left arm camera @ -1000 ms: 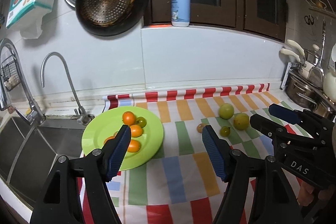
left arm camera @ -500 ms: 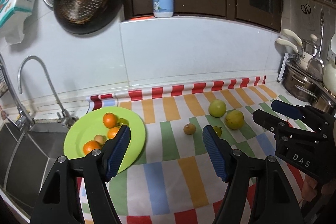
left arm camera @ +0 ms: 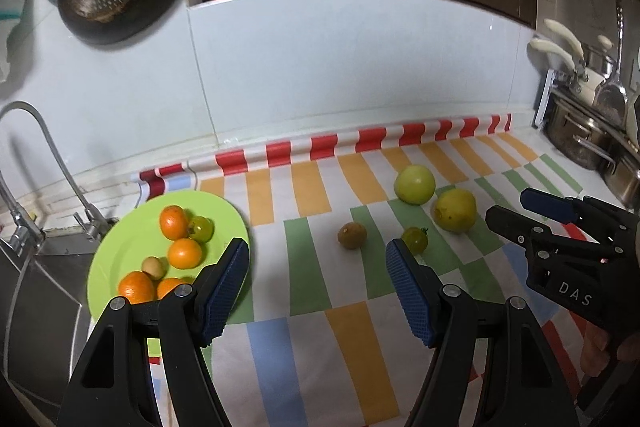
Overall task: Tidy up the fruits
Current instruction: 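Withdraw both tools from the plate toward the fruits on the cloth, then grasp a brown round fruit with the left tool while the right tool grasps a large yellow pear, then carry both fruits over the green plate and open both tools to release them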
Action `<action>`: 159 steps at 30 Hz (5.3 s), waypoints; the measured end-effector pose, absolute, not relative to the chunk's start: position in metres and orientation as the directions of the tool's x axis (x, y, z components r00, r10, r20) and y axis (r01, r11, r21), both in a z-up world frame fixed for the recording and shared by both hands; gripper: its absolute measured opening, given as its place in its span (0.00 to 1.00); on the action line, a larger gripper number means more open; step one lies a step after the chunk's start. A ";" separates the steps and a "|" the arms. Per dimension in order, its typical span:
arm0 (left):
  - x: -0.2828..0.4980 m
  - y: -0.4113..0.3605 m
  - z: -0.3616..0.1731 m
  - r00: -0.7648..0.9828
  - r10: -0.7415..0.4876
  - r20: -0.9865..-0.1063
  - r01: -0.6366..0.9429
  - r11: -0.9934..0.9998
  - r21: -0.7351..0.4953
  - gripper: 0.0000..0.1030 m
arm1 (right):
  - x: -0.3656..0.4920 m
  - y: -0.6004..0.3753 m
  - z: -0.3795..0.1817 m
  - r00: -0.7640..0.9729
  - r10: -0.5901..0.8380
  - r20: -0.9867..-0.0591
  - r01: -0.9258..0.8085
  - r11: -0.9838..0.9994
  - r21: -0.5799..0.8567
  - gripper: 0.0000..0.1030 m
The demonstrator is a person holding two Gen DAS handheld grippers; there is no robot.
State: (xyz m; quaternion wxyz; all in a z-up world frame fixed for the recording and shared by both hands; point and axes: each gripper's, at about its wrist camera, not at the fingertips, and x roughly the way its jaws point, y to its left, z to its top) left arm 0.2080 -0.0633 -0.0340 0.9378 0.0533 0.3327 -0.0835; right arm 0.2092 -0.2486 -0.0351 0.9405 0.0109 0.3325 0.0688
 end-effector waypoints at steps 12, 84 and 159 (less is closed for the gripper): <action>0.238 -0.072 -0.068 0.717 -0.126 -0.685 0.218 0.975 0.049 0.68 | 0.236 -0.256 -0.065 0.719 0.120 -0.684 -0.094 0.993 0.076 0.51; 0.226 -0.040 -0.039 0.733 -0.206 -0.648 0.236 0.971 -0.042 0.29 | 0.228 -0.217 -0.025 0.766 0.191 -0.613 -0.183 0.980 0.077 0.51; 0.250 0.154 -0.072 0.744 0.008 -0.669 0.008 1.000 0.021 0.39 | 0.288 0.015 -0.055 0.634 0.477 -0.609 -0.566 0.823 0.055 0.60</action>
